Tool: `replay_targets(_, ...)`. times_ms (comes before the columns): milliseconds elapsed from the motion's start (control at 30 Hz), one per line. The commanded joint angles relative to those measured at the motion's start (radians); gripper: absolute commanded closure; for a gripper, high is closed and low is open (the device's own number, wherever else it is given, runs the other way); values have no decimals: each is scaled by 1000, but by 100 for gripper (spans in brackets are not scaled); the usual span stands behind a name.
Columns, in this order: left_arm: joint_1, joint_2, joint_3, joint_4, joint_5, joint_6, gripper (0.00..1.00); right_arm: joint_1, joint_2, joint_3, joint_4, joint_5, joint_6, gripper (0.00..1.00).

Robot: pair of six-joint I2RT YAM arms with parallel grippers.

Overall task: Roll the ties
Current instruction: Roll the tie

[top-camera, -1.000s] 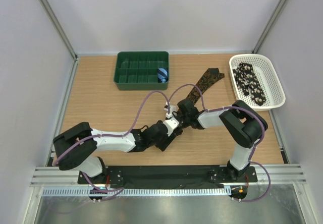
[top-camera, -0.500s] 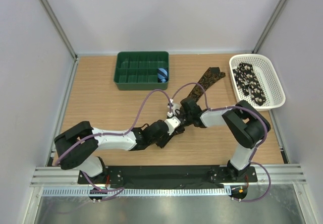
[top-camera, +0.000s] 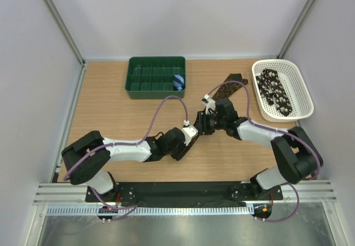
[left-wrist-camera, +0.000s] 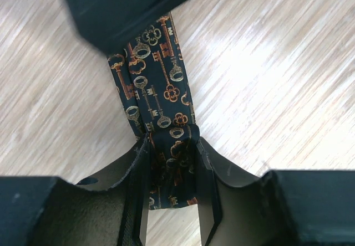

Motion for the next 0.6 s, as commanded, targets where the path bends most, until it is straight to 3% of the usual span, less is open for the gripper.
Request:
replay_targets(0, 11, 42, 41, -64, 51, 7, 65, -33, -150, -73, -21, 121, 3, 56)
replay_targets(267, 52, 131, 138, -192, 39, -45, 65, -31, -576, -249, -78, 327, -39, 63)
replay_targets(333, 74, 157, 162, -218, 31, -51, 65, 32, -630, -261, -102, 373, -55, 65)
replay_targets(400, 89, 178, 190, -248, 20, -55, 65, 112, -682, -251, -166, 516, -76, 65)
replay_targets(433, 108, 186, 197, -256, 16, -60, 65, 225, -696, -233, -190, 584, -105, 65)
replay_targets(500, 128, 207, 226, -282, 18, -71, 65, 323, -715, -223, -210, 731, -128, 66)
replay_targets(567, 140, 218, 245, -296, 8, -68, 65, 435, -699, -199, -217, 781, -159, 66)
